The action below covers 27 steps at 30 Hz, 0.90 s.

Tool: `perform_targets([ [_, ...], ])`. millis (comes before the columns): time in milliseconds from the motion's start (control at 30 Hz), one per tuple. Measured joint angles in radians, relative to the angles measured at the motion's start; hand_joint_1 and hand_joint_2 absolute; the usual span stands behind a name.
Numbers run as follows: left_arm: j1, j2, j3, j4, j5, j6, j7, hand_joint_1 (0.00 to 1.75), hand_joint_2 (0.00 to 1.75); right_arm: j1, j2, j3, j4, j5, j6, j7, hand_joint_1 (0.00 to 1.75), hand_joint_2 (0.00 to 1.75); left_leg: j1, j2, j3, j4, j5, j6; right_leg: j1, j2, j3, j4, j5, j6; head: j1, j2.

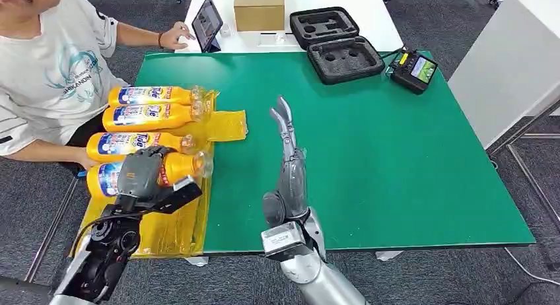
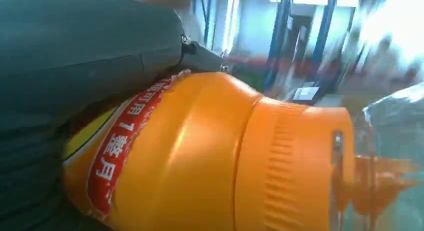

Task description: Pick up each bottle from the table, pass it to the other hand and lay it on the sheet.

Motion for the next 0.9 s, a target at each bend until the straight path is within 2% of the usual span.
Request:
perform_targets([
  [167,-0.011,0.052,-0.003,0.076,-0.060,-0.072,0.029,1.75,1.75,-0.003,-0.002,0.000,-0.011,-0.007,0.016,0.000,0.00,0.00,0.000,0.000,0.000,0.000,0.000,0.000,0.000,0.000,0.000,0.000,0.000,0.000,0.001,0.000],
  [367,-0.016,0.080,-0.008,0.118,-0.092,-0.124,0.061,1.75,1.75,-0.003,-0.003,0.000,-0.017,-0.017,0.018,0.000,0.00,0.00,0.000,0.000,-0.001,0.000,0.000,0.000,0.000,0.001,0.000,0.000,0.000,0.000,0.001,0.000],
  [800,-0.021,0.089,-0.009,0.141,-0.075,-0.189,0.075,1.75,1.75,-0.002,-0.011,0.000,-0.019,-0.033,0.040,0.000,0.00,0.00,0.000,-0.002,0.002,0.000,0.000,0.000,0.000,0.000,0.003,0.000,0.000,0.000,0.000,0.000],
  [833,-0.021,0.089,-0.008,0.141,-0.075,-0.190,0.074,0.93,1.75,-0.002,-0.011,0.000,-0.019,-0.033,0.041,0.000,0.00,0.00,0.000,-0.002,0.002,0.000,0.000,0.000,0.000,0.000,0.003,0.000,0.000,0.000,0.001,0.000],
  [867,-0.022,0.089,-0.008,0.141,-0.068,-0.196,0.068,0.24,1.75,-0.002,-0.011,0.000,-0.019,-0.033,0.042,0.000,0.00,0.00,0.000,-0.002,0.002,0.000,0.000,0.000,0.000,0.000,0.003,0.000,0.000,0.000,0.000,0.000],
  [900,-0.023,0.088,-0.006,0.141,-0.046,-0.213,0.054,0.00,1.75,-0.001,-0.011,0.000,-0.019,-0.033,0.049,0.000,0.00,0.00,0.000,-0.002,0.002,0.000,0.000,0.000,0.000,0.000,0.003,0.000,0.000,0.000,0.001,0.000],
])
